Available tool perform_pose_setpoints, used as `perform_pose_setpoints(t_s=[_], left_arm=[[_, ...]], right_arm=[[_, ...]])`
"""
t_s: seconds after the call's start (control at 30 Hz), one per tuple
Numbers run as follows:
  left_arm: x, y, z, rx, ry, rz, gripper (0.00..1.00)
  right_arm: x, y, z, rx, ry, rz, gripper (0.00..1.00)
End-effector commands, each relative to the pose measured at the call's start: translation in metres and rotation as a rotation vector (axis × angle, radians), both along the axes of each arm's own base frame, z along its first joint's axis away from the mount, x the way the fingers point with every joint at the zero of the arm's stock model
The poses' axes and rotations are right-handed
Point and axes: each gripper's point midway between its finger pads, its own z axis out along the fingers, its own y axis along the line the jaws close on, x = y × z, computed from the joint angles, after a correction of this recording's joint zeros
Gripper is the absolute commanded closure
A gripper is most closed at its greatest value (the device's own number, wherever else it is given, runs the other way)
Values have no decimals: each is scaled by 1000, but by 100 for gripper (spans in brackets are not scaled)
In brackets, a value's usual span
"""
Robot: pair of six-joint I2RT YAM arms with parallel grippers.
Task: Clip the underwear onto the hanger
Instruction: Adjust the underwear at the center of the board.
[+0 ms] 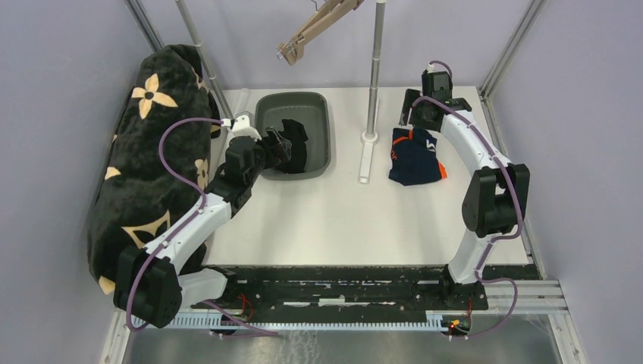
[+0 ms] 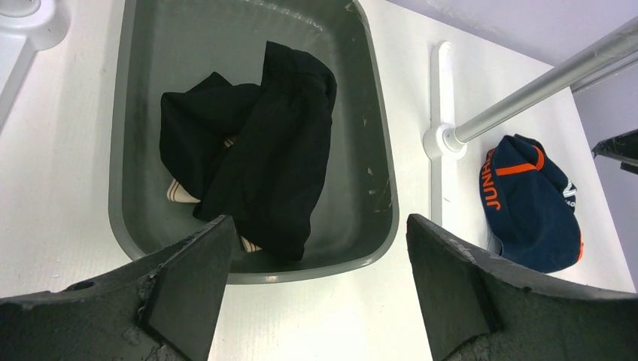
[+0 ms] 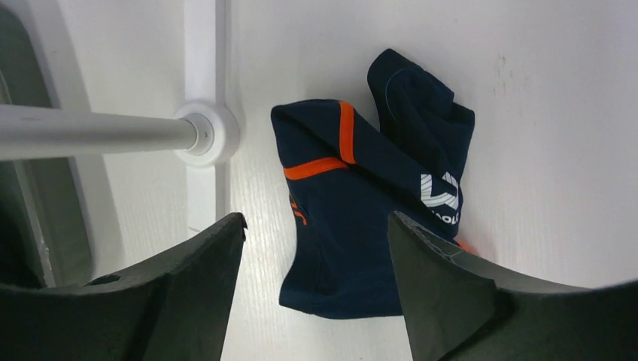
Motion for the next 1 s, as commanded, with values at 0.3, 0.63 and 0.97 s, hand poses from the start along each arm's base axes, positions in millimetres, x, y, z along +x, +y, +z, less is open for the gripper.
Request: perform_pose_setpoints(t_s=[0.3, 0.63, 0.97], left_arm=[[4, -1, 9, -19, -33, 8, 9], [4, -2, 9, -22, -35, 6, 9], [6, -3, 5, -16, -27, 5, 9]], right_arm=[[-86, 42, -39, -211, 116, 130, 25], [-98, 33, -71, -331, 199, 176, 23], [-87, 46, -96, -340, 229, 295, 23]])
